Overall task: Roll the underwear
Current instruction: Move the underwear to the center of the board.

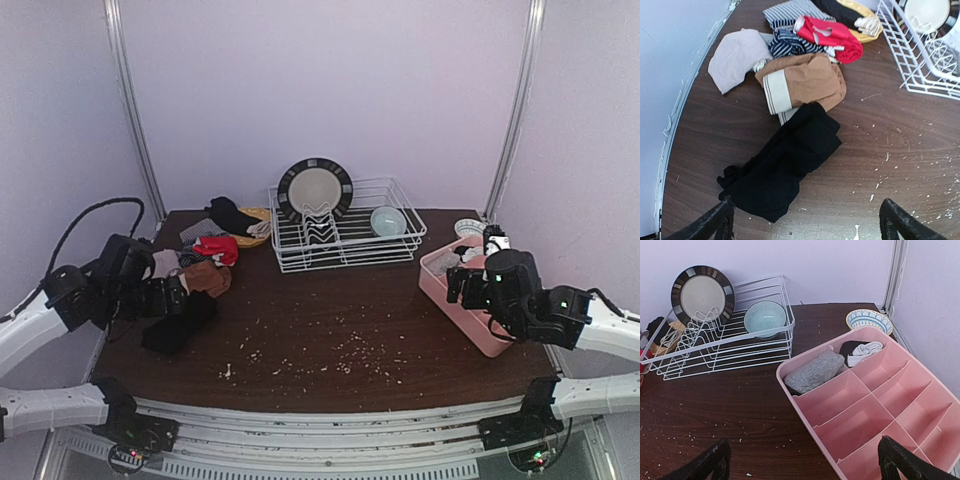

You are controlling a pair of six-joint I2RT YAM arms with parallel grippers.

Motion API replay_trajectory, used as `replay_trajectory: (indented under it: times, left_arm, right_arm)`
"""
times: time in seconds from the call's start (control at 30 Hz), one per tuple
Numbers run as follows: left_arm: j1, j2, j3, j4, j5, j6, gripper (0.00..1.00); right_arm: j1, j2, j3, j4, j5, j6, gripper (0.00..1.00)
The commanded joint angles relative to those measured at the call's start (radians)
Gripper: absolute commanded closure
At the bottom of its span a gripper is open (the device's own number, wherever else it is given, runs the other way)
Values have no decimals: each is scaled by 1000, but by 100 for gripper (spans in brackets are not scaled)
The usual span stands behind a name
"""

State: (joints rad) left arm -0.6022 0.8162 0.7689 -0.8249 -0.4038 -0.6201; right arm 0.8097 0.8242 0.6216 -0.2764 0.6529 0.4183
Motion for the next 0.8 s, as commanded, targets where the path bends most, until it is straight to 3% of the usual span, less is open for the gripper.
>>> replay_trajectory:
  times: [0.0,0.1,0.2,0.33,0.5,0.63,0.77]
  left_arm:
    - [2,-56,-8,65,-15,0,2]
    - [2,-84,-6,47,-70,-45,3]
    - [2,-128,-34,24,-132,-115,2]
    - [1,-133,-68,106,31,-8,2]
    - [1,127,-58,107,177,-21,4]
    - [-5,250,-84,128,165,-44,13]
    - [-4,319,-88,155,71,-40,12]
  right_arm:
    - [-3,-2,-17,41,35,12,0]
    - [-3,-15,-38,99,55,17,0]
    - [-3,-31,-12,70,-70,-33,0]
    - [-1,-17,23,27,-195,-58,0]
    - [10,32,28,8,-280,-33,0]
    - [22,52,14,25,-301,-11,1]
    - [32,63,1,44,-317,-5,2]
